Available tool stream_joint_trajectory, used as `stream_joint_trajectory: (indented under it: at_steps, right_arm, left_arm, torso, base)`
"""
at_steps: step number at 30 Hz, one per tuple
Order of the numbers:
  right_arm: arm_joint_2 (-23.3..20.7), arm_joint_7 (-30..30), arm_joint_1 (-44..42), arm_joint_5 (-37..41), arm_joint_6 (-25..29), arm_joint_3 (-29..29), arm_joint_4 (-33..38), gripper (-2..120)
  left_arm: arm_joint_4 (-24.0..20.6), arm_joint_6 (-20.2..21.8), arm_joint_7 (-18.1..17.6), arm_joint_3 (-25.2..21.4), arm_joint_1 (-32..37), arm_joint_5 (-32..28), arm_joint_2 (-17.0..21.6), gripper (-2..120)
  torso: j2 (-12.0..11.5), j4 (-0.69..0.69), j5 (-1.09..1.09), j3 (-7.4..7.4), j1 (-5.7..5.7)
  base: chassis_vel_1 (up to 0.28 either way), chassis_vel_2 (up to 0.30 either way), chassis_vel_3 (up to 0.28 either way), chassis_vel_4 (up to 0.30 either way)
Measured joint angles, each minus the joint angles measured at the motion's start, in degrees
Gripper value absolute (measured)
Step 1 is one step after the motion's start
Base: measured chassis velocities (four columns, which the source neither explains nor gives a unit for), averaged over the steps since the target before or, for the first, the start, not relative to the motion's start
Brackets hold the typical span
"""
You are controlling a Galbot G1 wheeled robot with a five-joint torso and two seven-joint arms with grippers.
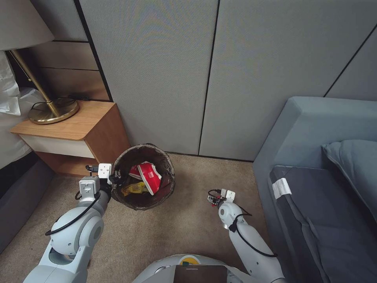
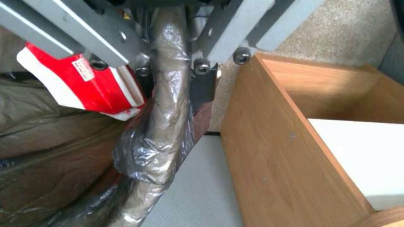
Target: Pick up the trash bin, then pick up the garbage from the floor and place it into the trash bin.
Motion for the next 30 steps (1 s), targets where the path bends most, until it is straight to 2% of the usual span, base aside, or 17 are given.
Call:
stream_joint_trajectory:
  at_steps: [5,11,12,14,15,17,18,21,22,24,25,26,29,30]
  right_arm:
    - [-0.3,1.0,-1.4,0.3,-0.4,0.1,2.3,95]
    - [-1.0,2.6,-2.9,1.9,-1.8,-0.1,5.7,70]
    - [-1.0,2.6,-2.9,1.9,-1.8,-0.1,5.7,70]
    - [-1.1,3.1,-2.9,2.2,-2.0,-0.2,6.1,60]
    - [-1.1,3.1,-2.9,2.2,-2.0,-0.2,6.1,60]
    - [-1.3,3.2,-3.1,2.4,-2.4,-0.3,6.8,49]
    - [-1.3,3.2,-3.1,2.4,-2.4,-0.3,6.8,49]
    - [-1.4,3.4,-3.1,2.5,-2.5,-0.4,6.9,34]
    - [-1.4,3.4,-3.1,2.5,-2.5,-0.4,6.9,34]
    - [-1.4,3.5,-3.1,2.5,-2.5,-0.4,7.1,25]
    - [-1.4,3.5,-3.1,2.6,-2.6,-0.6,7.4,20]
    - [-1.4,3.5,-3.1,2.6,-2.6,-0.6,7.4,20]
    - [-1.5,3.6,-3.1,2.9,-2.9,-0.8,7.9,5]
    - [-1.5,3.6,-3.1,2.9,-2.9,-0.8,7.9,5]
  left_arm:
    - [0.0,0.0,0.0,0.0,0.0,0.0,0.3,0]
    - [0.2,0.0,0.0,0.3,-0.1,0.1,0.1,0]
    - [0.2,0.0,0.0,0.3,-0.1,0.1,0.1,0]
    - [0.2,0.0,0.0,0.3,-0.1,0.2,0.0,0]
    - [0.2,0.0,0.0,0.3,-0.1,0.2,0.0,0]
    - [0.4,0.0,0.0,0.2,-0.1,0.2,0.0,0]
    - [0.4,0.0,0.0,0.2,-0.1,0.2,0.0,0]
    - [0.5,0.0,0.0,0.2,-0.2,0.3,0.0,0]
    - [0.5,0.0,0.0,0.2,-0.2,0.3,0.0,0]
    - [0.6,0.0,0.0,0.2,-0.3,0.3,-0.1,0]
    - [0.7,0.0,0.0,0.2,-0.3,0.3,-0.1,0]
    - [0.7,0.0,0.0,0.2,-0.3,0.3,-0.1,0]
    - [0.9,0.0,0.1,0.2,-0.3,0.3,-0.2,0]
    - [0.9,0.0,0.1,0.2,-0.3,0.3,-0.2,0]
  torso:
    - [0.0,-0.02,0.03,0.03,0.01]
    - [0.0,-0.09,-0.01,0.05,0.02]
    - [0.0,-0.09,-0.01,0.05,0.02]
    - [0.0,-0.09,-0.02,0.05,0.02]
    - [0.0,-0.09,-0.02,0.05,0.02]
    - [0.0,-0.08,-0.01,0.04,0.02]
    - [0.0,-0.08,-0.01,0.04,0.02]
    - [0.0,-0.10,-0.02,0.03,0.02]
    - [0.0,-0.10,-0.02,0.03,0.02]
    - [0.0,-0.10,-0.03,0.03,0.02]
    - [0.0,-0.07,-0.01,0.03,0.02]
    - [0.0,-0.07,-0.01,0.03,0.02]
    - [0.0,-0.02,0.02,0.03,0.02]
    - [0.0,-0.02,0.02,0.03,0.02]
  base:
    - [0.000,0.000,0.000,0.000]
    - [0.000,0.000,0.000,0.000]
    - [0.000,0.000,0.000,0.000]
    - [0.000,0.000,0.000,0.000]
    - [0.000,0.000,0.000,0.000]
    - [0.000,0.000,0.000,0.000]
    - [0.000,0.000,0.000,0.000]
    - [0.000,0.000,0.000,0.000]
    - [0.000,0.000,0.000,0.000]
    - [0.000,0.000,0.000,0.000]
    - [0.000,0.000,0.000,0.000]
    - [0.000,0.000,0.000,0.000]
    - [0.000,0.000,0.000,0.000]
    - [0.000,0.000,0.000,0.000]
